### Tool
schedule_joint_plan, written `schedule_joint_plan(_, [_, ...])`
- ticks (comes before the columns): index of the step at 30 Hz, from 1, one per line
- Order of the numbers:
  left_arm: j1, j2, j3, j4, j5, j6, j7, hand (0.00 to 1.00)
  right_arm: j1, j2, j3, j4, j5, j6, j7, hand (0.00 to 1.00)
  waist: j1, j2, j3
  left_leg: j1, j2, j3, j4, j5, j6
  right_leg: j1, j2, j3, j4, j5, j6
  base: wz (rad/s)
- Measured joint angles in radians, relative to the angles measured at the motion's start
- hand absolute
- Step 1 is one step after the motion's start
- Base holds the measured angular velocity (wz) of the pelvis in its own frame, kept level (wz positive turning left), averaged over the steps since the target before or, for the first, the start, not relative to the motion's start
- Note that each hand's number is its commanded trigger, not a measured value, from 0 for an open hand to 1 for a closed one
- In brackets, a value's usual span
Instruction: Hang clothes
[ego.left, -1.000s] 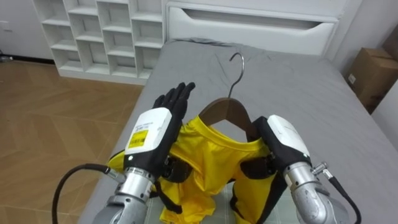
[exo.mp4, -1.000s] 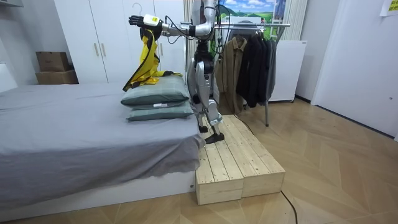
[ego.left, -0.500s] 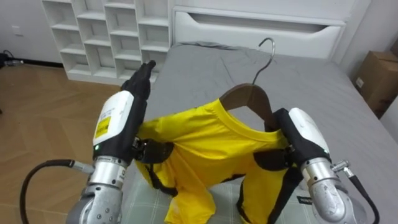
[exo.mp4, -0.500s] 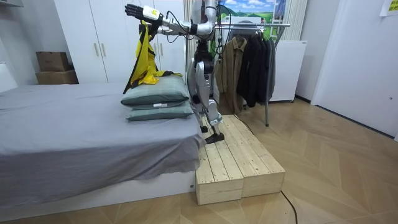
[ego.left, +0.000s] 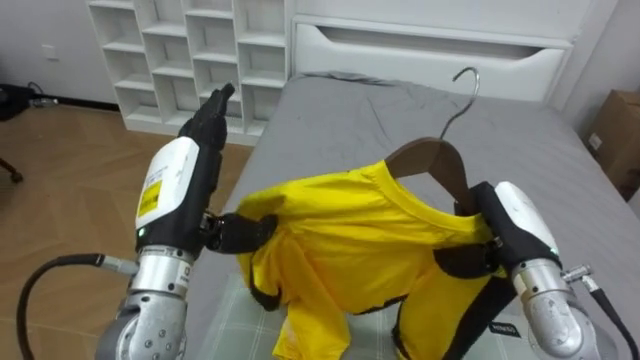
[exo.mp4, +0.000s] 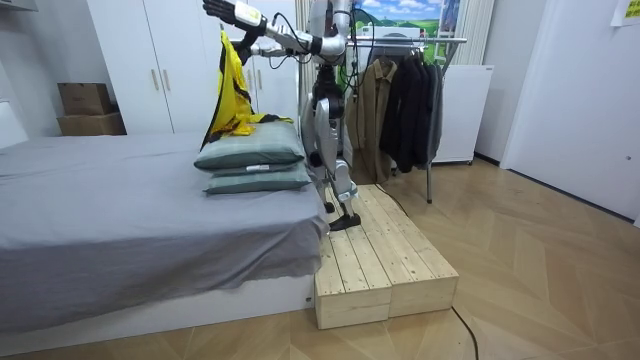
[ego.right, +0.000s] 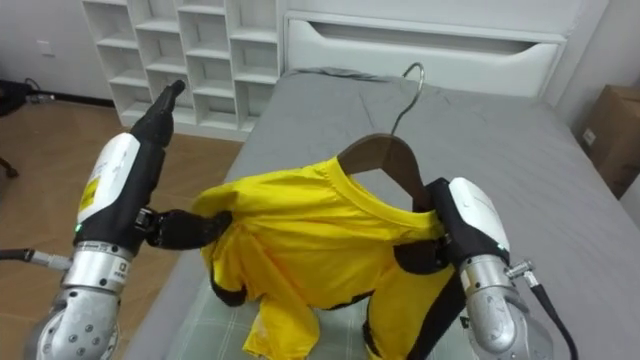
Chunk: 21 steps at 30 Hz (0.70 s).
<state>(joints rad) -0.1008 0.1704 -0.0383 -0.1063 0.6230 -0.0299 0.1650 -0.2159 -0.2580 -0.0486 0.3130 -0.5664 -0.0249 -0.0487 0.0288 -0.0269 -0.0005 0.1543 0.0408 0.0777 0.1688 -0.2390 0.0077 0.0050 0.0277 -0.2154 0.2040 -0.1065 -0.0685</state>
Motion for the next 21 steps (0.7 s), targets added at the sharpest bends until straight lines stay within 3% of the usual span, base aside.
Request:
schedule_joint_plan(7, [0.015, 0.006, 0.026, 0.001, -0.003, 0.014, 0.0, 0.0, 0.0, -0.014, -0.022, 0.004, 0.0, 0.005, -0.003, 1.0, 0.0, -0.022, 0.0044, 0.0, 0.0, 0.001, -0.001, 0.0, 0.0, 0.002, 0.0, 0.0, -0.001, 0.0, 0.0, 0.0])
schedule_joint_plan(14, [0.054, 0.01, 0.022, 0.008, -0.095, 0.02, -0.012, 0.0, -0.006, -0.02, -0.021, 0.066, 0.009, 0.008, -0.006, 1.0, -0.006, -0.021, 0.0053, 0.005, -0.002, 0.003, -0.002, 0.0, 0.001, 0.008, -0.008, -0.005, -0.001, -0.005, 0.008, 0.0])
schedule_joint_plan(21, [0.119, 0.042, -0.014, 0.009, -0.155, 0.047, -0.111, 0.0, -0.013, -0.024, -0.02, 0.067, 0.011, 0.008, -0.01, 1.0, -0.01, -0.018, 0.0058, -0.006, 0.0, 0.0, -0.001, 0.001, 0.001, -0.002, -0.008, -0.008, 0.001, -0.006, 0.009, 0.0])
